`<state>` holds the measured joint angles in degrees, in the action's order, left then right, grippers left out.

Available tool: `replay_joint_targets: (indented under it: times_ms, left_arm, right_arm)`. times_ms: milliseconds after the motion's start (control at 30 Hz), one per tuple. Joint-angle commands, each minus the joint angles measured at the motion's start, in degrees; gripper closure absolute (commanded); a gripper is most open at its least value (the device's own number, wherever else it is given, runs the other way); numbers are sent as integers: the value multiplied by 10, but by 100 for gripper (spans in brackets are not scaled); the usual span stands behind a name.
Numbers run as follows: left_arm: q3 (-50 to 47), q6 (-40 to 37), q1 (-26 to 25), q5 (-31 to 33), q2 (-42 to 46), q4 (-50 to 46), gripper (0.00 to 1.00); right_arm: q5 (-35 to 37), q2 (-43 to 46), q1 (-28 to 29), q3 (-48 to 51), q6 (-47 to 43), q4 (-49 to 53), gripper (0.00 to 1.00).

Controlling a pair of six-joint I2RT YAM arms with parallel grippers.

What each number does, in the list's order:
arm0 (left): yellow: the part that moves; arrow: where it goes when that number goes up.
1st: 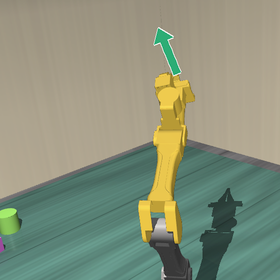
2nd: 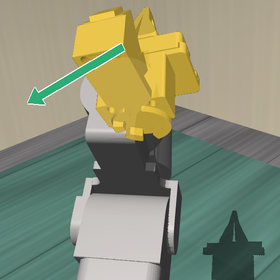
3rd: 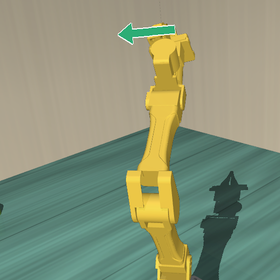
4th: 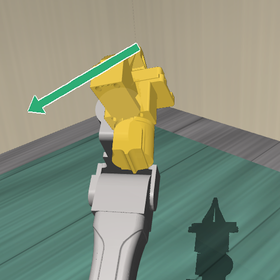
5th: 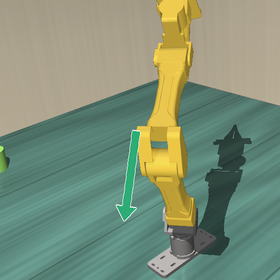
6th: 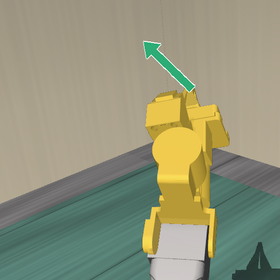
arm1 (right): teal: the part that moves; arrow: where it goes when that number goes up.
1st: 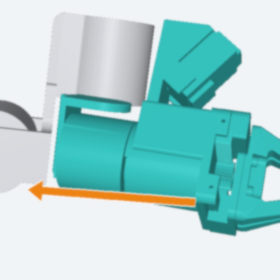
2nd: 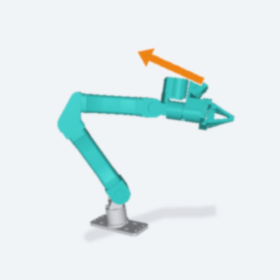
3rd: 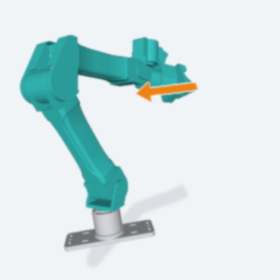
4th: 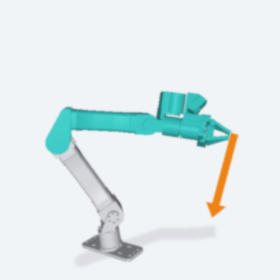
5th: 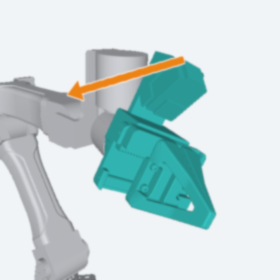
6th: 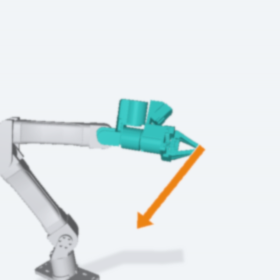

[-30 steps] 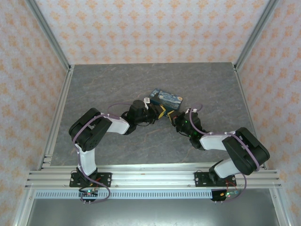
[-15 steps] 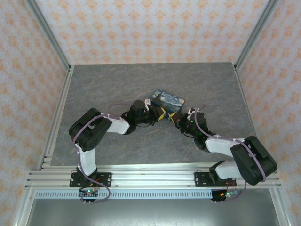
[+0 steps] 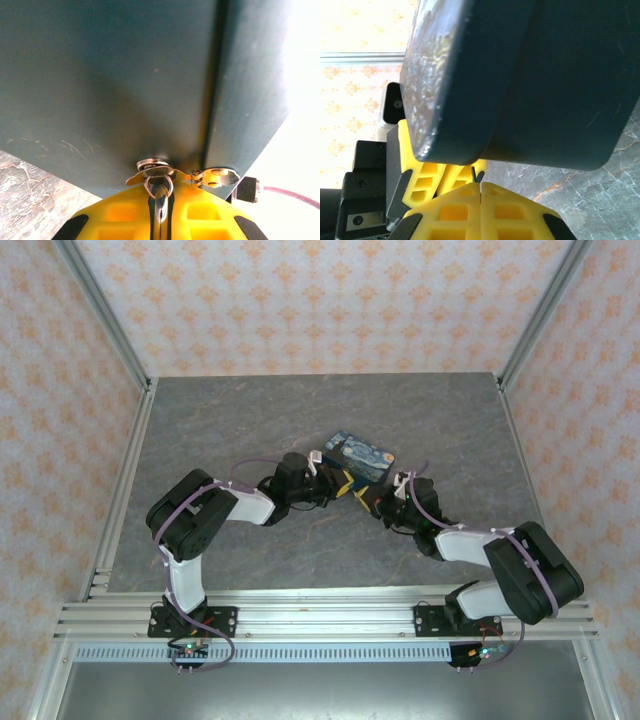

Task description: Unlock a padlock with a key

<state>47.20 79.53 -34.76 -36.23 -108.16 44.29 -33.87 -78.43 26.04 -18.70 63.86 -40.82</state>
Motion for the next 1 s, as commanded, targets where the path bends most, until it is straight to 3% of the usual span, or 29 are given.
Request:
replay_joint_targets:
  times_ms: [0,333,967]
  left_arm:
    - [10,-9,6,-16,24,5,100]
    - [5,-9,6,-15,25,9,100]
    - [9,-10,5,-15,20,7,100]
  right_arm:
    - [15,-4,-3,3,9,-29,100]
    - [54,15,-3,10,15,-15,100]
    - [41,-10,-4,-12,27,-42,100]
